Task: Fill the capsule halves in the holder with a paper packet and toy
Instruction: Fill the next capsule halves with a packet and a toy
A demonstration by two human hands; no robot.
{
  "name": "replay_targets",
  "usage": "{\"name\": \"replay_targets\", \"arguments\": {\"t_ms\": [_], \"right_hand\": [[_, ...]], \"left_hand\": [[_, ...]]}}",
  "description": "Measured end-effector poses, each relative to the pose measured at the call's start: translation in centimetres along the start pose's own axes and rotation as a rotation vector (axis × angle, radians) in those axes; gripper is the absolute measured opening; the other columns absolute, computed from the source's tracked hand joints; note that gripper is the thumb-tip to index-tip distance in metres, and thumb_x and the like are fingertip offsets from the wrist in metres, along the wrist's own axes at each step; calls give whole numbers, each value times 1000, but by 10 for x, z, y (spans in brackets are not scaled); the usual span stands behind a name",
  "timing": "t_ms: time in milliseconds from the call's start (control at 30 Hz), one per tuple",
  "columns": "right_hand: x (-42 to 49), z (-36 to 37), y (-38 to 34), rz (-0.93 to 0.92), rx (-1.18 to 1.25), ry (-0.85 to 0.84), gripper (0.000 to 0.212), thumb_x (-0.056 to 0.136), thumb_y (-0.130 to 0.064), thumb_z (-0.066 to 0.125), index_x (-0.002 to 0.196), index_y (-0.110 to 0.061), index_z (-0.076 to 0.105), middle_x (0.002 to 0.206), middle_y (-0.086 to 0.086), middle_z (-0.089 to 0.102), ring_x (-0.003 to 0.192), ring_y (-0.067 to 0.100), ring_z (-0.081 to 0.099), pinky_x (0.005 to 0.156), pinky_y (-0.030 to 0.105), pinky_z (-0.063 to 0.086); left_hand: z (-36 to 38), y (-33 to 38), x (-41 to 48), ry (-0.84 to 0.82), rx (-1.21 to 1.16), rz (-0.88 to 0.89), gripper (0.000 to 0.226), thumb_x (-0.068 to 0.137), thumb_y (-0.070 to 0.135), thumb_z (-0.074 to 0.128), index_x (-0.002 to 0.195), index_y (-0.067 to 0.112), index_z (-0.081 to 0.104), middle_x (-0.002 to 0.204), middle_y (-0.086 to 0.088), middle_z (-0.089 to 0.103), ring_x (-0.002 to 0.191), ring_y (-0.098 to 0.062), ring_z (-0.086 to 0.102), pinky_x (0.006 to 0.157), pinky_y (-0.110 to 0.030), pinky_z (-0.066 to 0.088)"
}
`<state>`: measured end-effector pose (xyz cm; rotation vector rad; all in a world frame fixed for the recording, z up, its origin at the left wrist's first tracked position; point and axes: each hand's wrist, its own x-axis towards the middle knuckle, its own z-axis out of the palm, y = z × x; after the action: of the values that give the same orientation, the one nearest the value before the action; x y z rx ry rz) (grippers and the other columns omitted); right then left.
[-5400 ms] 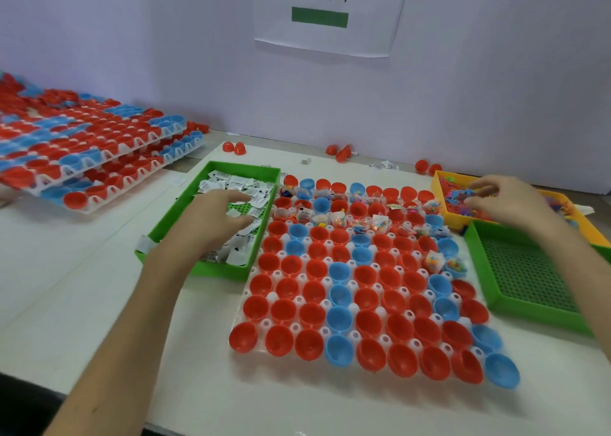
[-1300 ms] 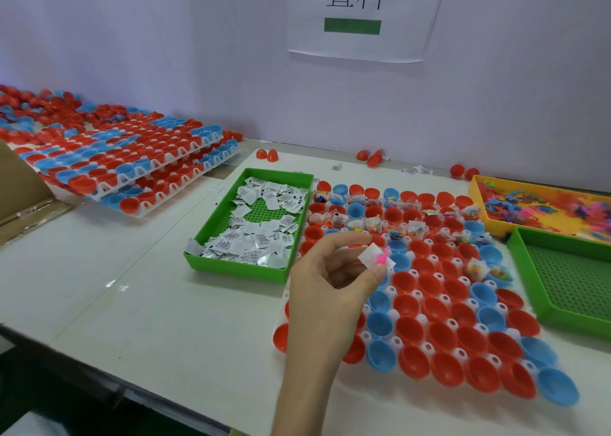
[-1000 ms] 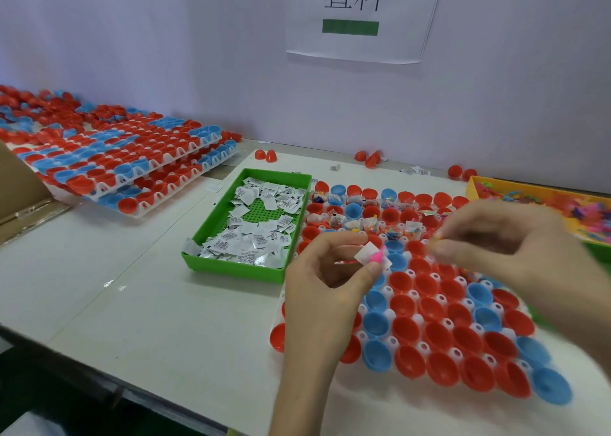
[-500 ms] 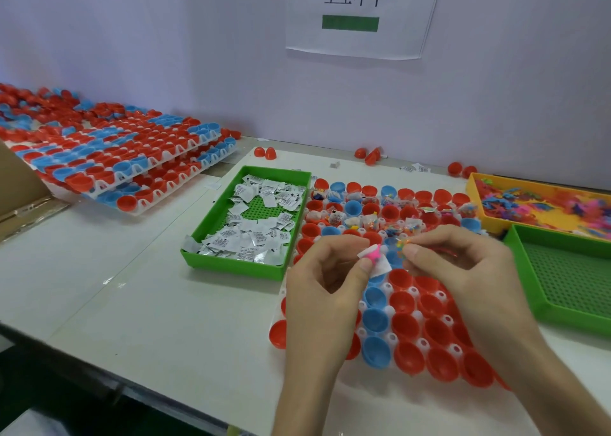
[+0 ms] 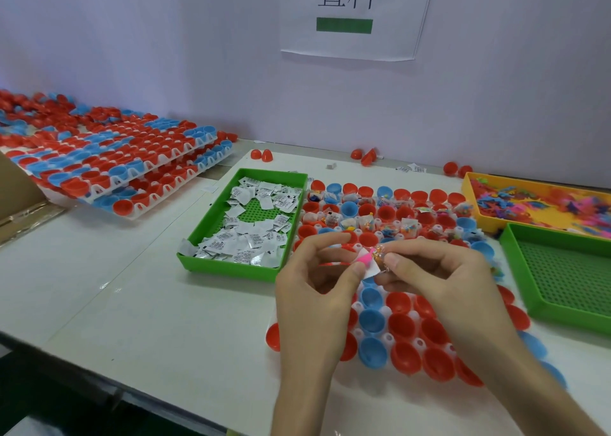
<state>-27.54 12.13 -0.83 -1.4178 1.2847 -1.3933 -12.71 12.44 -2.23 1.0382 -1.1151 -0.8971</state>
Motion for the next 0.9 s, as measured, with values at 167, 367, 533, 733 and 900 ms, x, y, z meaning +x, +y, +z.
{"name": "replay_targets", "arguments": {"t_ms": [167, 367, 533, 733, 900], "right_hand": [[0, 0, 2, -25, -51, 39, 18, 87, -7, 72, 93, -22, 79, 81, -6, 78, 72, 13, 75, 62, 16, 57], [-2, 1, 2, -42, -60, 31, 19, 87, -8, 72, 93, -25, 79, 84, -9, 78, 74, 11, 75, 62, 16, 57], [-2, 2, 1, -7, -15, -41, 18, 82, -18, 74, 98, -24, 77, 89, -9, 78, 81, 10, 75, 68, 15, 57], [-4, 2, 1, -34, 2, -43, 18, 75, -23, 77, 93, -26, 78, 87, -7, 77, 79, 11, 75, 68, 16, 57], [-2, 0, 5, -51, -76, 31, 19, 83, -12, 75, 91, -28, 78, 86, -14, 77, 82, 4, 73, 69, 12, 55]], "left_hand": [[0, 1, -1, -1, 37, 53, 32, 78, 9, 84, 94, 33, 71, 82, 5, 74, 82, -13, 72, 70, -18, 56], [3, 3, -2, -11, 16, 73, 33, 78, 7, 83, 91, 35, 71, 85, 6, 73, 85, -14, 71, 69, -18, 56], [1, 4, -1, -6, -4, 77, 28, 78, 7, 83, 93, 27, 71, 86, 4, 74, 85, -16, 72, 70, -21, 57], [0, 3, -1, 14, -64, 41, 22, 76, 8, 84, 90, 20, 71, 88, 7, 75, 84, -14, 73, 70, -20, 57], [-6, 4, 0, 21, -39, 67, 21, 78, 5, 82, 85, 22, 72, 79, 6, 74, 75, -9, 71, 66, -16, 55]]}}
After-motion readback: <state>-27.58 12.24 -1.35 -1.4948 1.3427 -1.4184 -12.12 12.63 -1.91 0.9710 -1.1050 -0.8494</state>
